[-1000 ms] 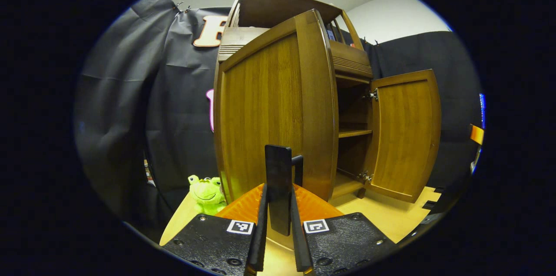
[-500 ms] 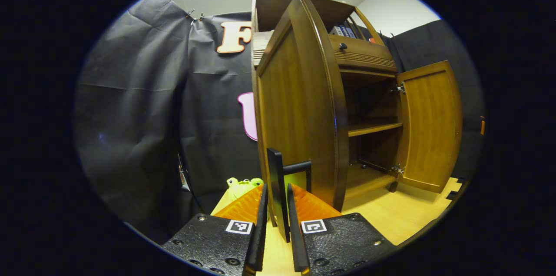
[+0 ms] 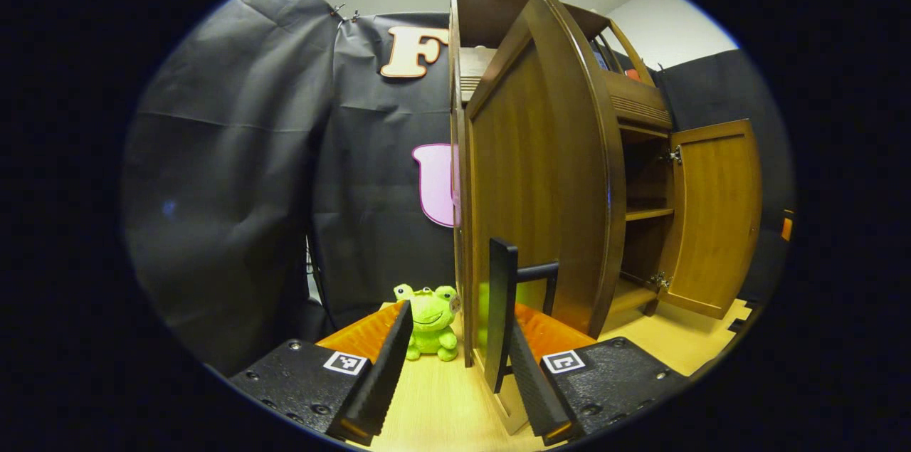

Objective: Open the right door of the double-door shoe cabinet with the right hand, and open the left door with the left hand.

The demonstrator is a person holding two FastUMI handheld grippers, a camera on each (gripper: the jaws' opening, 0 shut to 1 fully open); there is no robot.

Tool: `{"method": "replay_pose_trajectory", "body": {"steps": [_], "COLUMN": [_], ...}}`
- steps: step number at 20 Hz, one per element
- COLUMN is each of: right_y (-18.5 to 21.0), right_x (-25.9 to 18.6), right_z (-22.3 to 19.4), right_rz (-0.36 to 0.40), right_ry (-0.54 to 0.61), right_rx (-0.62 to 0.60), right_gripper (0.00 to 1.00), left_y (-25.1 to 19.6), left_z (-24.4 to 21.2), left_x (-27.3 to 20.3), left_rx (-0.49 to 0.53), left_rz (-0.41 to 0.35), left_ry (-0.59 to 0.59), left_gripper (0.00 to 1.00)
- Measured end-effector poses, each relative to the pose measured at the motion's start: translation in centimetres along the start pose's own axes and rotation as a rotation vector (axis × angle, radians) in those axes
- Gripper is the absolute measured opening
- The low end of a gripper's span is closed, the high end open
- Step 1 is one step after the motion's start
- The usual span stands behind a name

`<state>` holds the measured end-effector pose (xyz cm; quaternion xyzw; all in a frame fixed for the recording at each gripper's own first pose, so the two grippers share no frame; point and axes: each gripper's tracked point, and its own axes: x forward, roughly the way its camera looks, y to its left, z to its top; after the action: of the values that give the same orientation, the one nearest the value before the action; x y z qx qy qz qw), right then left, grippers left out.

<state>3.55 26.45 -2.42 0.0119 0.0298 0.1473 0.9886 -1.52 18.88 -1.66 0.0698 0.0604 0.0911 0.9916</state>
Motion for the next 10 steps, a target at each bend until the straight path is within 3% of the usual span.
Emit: {"method": "replay_pose_trajectory", "body": {"steps": [6, 7, 10], "right_y": [0.1, 0.0, 0.1], "right_x": [-0.4, -0.3, -0.4], "right_z": [-0.1, -0.1, 0.0], "right_rz": [0.001, -0.001, -0.009], "right_ry": [0.022, 0.024, 0.026], "right_rx": [-0.021, -0.023, -0.019], "right_gripper": [0.96, 0.96, 0.99], "left_y": [2.4, 2.8, 3.6], "left_z": [-0.2, 0.0, -0.6], "left_x": [-0.4, -0.6, -1.5], "left_rx": [-0.026, -0.035, -0.085], "left_rz": [-0.052, -0.059, -0.076], "left_ry": [0.007, 0.001, 0.009], "left_gripper": [0.81, 0.77, 0.80]}}
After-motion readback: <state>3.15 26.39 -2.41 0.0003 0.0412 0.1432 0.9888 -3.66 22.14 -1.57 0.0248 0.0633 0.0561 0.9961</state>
